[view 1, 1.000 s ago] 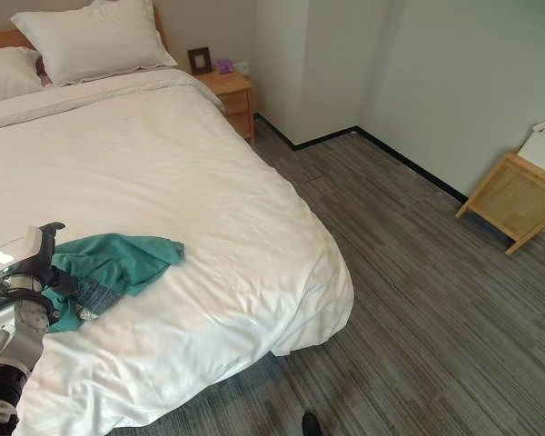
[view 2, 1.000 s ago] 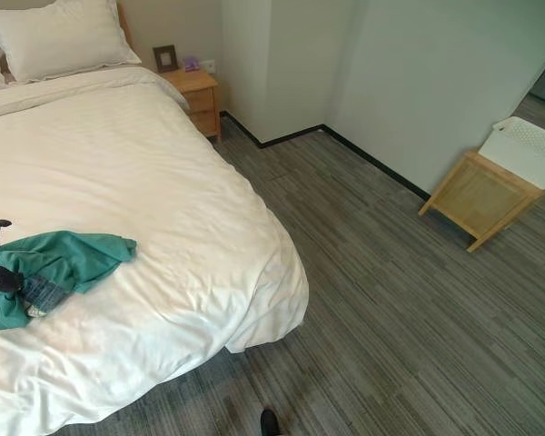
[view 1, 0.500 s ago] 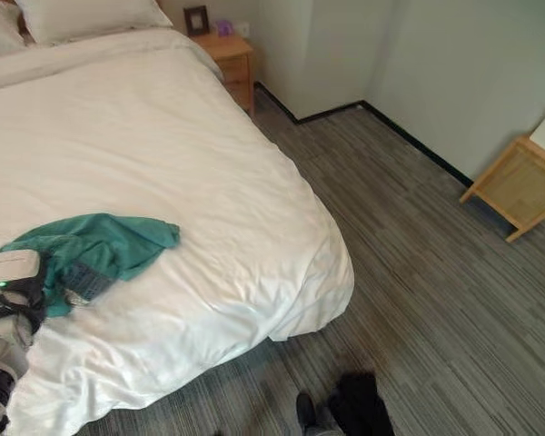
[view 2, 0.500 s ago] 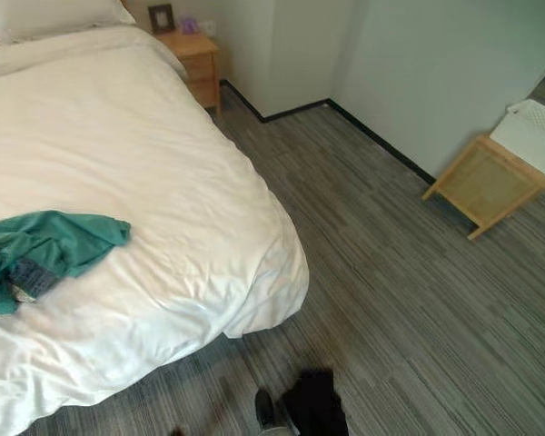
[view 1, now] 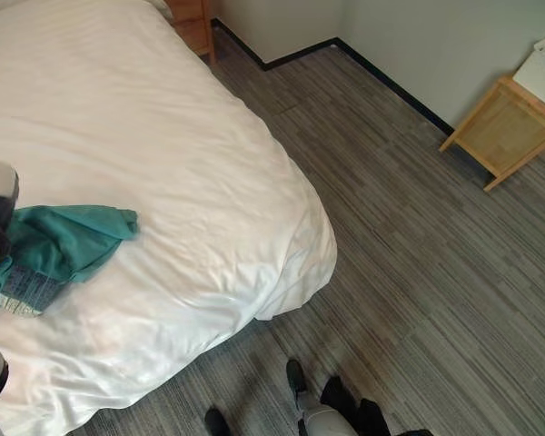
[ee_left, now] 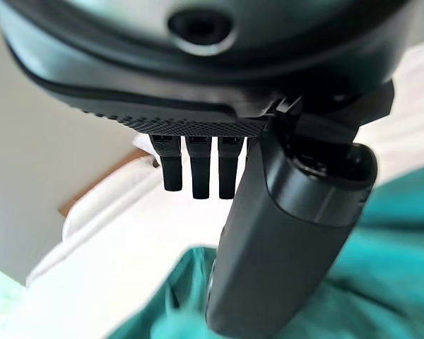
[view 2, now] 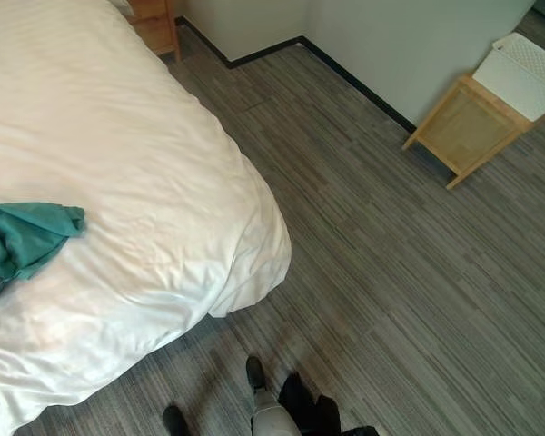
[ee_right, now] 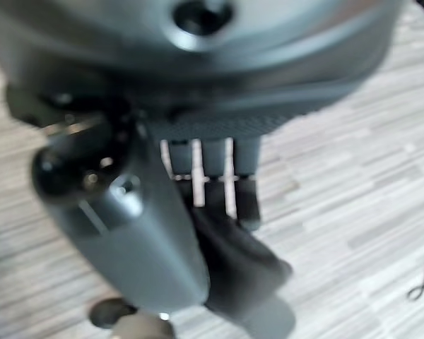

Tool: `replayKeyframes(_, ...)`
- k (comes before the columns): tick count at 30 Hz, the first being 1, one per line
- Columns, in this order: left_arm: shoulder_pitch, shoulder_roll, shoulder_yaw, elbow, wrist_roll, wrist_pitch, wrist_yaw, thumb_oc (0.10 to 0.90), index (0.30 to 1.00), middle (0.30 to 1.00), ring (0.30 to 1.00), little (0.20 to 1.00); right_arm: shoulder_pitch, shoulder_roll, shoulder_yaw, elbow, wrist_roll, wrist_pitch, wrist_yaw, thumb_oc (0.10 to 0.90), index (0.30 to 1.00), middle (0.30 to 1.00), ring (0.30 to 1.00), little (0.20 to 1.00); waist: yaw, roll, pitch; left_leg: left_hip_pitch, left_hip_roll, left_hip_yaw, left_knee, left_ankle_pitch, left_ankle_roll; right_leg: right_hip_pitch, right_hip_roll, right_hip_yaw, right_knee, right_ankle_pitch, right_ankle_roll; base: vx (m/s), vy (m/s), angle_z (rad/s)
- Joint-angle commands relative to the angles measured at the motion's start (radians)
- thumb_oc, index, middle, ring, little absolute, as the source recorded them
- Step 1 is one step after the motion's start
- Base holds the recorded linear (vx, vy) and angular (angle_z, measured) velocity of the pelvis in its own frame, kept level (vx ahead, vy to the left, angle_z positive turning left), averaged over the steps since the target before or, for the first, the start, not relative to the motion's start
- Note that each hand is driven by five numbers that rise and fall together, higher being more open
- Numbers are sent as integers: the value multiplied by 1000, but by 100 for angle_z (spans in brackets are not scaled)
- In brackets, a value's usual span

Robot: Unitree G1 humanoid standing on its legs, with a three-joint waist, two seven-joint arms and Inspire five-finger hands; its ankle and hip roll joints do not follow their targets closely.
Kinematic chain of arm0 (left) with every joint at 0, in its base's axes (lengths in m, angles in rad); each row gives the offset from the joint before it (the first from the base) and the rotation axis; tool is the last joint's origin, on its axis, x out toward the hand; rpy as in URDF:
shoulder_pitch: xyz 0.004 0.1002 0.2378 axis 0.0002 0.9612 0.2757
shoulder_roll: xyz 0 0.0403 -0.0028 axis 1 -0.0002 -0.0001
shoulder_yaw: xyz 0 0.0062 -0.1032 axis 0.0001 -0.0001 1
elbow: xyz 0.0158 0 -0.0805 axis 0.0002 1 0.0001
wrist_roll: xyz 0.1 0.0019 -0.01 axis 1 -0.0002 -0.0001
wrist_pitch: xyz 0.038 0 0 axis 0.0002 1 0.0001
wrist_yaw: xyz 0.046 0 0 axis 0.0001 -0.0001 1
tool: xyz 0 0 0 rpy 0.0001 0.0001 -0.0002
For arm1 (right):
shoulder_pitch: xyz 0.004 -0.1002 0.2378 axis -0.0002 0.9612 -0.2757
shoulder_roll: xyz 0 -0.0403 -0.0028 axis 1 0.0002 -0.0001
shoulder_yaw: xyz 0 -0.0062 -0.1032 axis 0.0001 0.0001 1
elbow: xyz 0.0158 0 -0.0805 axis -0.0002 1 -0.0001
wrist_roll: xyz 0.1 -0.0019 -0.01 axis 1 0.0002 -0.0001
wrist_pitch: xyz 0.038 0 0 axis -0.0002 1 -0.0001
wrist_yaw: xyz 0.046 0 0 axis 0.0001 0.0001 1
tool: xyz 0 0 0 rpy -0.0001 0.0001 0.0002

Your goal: Pick up bed clothes into laundry basket.

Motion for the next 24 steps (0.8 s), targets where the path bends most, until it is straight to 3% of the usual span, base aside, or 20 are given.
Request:
replayKeyframes(1, 76, 77, 149, 66, -17, 35, -67, 400, 300, 300, 300, 300, 52, -82, 9, 33, 8, 14, -8, 400, 300, 300, 300, 300, 24, 18, -45, 2, 52, 25, 2, -7, -55, 60, -60, -33, 3, -51, 126, -7, 8, -9)
replayKeyframes(4, 124, 64, 186, 26, -33, 32, -87, 400, 300, 300, 300, 300, 52, -82, 10, 42, -4, 23, 2, 400, 300, 300, 300, 300, 24, 16, -44, -9, 52, 22, 2, -7, -53, 47, -56, -31, 3, -47, 123, -14, -8, 2)
replayKeyframes(5, 124, 65, 187, 26, -33, 32, -87, 436, 354, 354, 354, 354, 52, -82, 10, 43, -4, 23, 3, 400, 300, 300, 300, 300, 23, 17, -44, -10, 52, 22, 2, -6, -53, 46, -56, -31, 3, -47, 123, -27, -16, 8)
replayKeyframes(6, 128, 61, 190, 22, -39, 31, -93, 800, 900, 900, 900, 900, 52, -81, 12, 47, -9, 26, 8, 400, 300, 300, 300, 300, 24, 15, -44, -16, 53, 22, 2, -5, -52, 40, -55, -30, 3, -45, 122, -26, -13, 6)
replayKeyframes(11, 104, 75, 178, -3, -61, 26, -97, 800, 900, 900, 900, 900, 53, -77, 19, 56, -24, 29, 20, 400, 300, 300, 300, 300, 26, 12, -52, -48, 56, 19, 2, 2, -53, 7, -49, -31, 3, -36, 122, -24, -20, 0)
replayKeyframes(13, -62, 112, 64, 10, -75, 24, -59, 800, 900, 900, 900, 900, 53, -74, 33, 65, -25, 29, 29, 400, 300, 300, 300, 300, 21, 17, -60, -40, 60, 17, 2, -1, -54, 21, -45, -37, 3, -45, 121, 27, -30, -2)
replayKeyframes(18, -257, 117, -105, 102, -50, 30, -40, 800, 900, 900, 900, 900, 32, -72, 56, 75, -25, 27, 28, 400, 300, 300, 300, 300, 13, 27, -56, -3, 60, 15, 2, -2, -56, 54, -41, -30, 3, -51, 118, 29, 8, -1)
replayKeyframes(24, -311, 128, -171, 175, -29, 15, -78, 800, 900, 900, 900, 900, 2, -54, 94, 93, -40, 26, 30, 400, 300, 300, 300, 300, 7, 47, -68, 25, 58, 17, 2, -12, -57, 76, -39, -23, 3, -60, 117, 44, 31, -7)
